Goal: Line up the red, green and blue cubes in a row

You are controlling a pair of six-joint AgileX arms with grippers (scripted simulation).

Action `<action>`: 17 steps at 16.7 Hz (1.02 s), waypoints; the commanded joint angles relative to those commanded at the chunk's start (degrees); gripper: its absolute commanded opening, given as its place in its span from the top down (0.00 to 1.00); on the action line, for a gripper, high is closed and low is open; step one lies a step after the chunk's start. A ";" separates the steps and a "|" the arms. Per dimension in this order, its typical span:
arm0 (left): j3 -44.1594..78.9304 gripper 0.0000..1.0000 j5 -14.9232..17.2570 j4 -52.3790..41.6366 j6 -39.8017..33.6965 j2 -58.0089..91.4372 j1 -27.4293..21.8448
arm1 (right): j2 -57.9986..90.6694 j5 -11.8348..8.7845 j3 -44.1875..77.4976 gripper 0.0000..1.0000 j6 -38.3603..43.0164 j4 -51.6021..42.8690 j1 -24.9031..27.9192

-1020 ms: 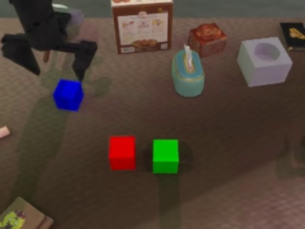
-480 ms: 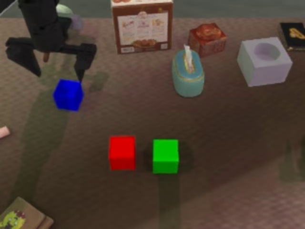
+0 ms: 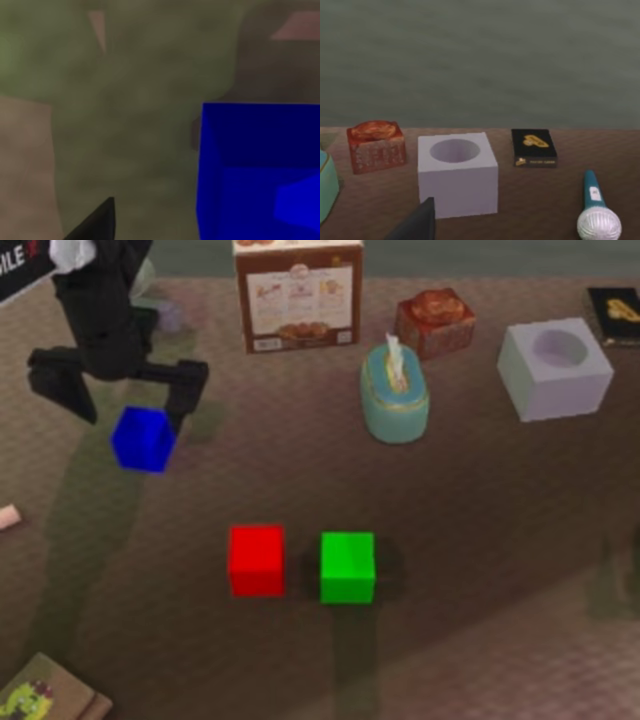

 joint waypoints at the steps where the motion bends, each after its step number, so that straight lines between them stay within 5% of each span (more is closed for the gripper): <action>1: -1.92 0.00 0.00 2.52 0.02 0.39 0.04 | 0.00 0.00 0.00 0.00 0.00 0.00 0.00; 8: -5.87 0.00 0.01 6.96 0.10 1.39 0.10 | 0.00 0.00 0.00 0.00 0.00 0.00 0.00; 17: -5.87 0.68 0.01 6.96 0.10 1.39 0.10 | 0.00 0.00 0.00 0.00 0.00 0.00 0.00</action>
